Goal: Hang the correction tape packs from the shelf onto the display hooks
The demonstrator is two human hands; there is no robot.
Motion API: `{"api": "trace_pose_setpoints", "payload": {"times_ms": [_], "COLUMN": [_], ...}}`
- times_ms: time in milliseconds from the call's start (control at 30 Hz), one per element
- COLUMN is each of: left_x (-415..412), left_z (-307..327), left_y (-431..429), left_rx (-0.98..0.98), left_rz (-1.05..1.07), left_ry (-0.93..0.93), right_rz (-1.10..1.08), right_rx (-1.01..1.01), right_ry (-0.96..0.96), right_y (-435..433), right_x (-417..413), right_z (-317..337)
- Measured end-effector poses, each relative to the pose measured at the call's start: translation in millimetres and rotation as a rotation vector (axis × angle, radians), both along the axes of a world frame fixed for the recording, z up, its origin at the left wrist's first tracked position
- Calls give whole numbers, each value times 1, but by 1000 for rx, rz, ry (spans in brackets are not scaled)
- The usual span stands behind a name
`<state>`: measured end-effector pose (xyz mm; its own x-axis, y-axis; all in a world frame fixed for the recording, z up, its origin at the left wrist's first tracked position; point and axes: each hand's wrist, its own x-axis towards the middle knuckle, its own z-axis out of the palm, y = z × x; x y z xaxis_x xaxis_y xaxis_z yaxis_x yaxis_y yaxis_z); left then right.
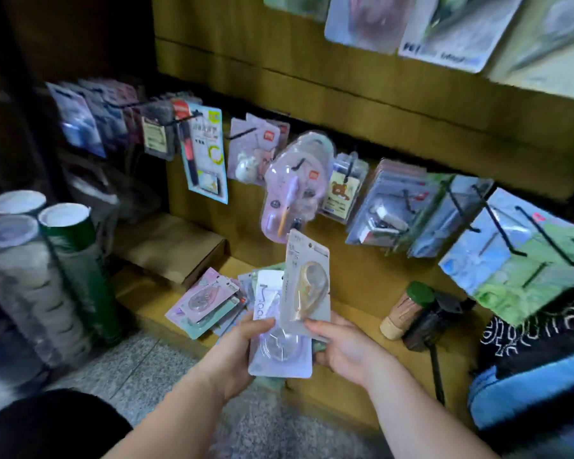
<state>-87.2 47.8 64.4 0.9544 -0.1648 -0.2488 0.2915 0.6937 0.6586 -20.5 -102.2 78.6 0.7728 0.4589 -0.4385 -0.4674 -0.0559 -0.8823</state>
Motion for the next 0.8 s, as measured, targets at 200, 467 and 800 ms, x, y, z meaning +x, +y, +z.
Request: {"api": "trace_pose_setpoints", "payload": {"times_ms": [200, 467, 800], "left_x": [-39, -64, -76], "left_z": [80, 171, 228], "left_y": [1, -3, -25], "left_rx": [164, 319, 414], "left_rz": [117, 162, 186], "left_ry": [-170, -383, -483], "right_rz": [7, -50, -183], "right_rx": [65, 148, 119], "right_ry": [-194, -336, -649], "right_y": [9, 8, -10], "right_x": [-36, -56, -77], "right_z": [91, 178, 249]}}
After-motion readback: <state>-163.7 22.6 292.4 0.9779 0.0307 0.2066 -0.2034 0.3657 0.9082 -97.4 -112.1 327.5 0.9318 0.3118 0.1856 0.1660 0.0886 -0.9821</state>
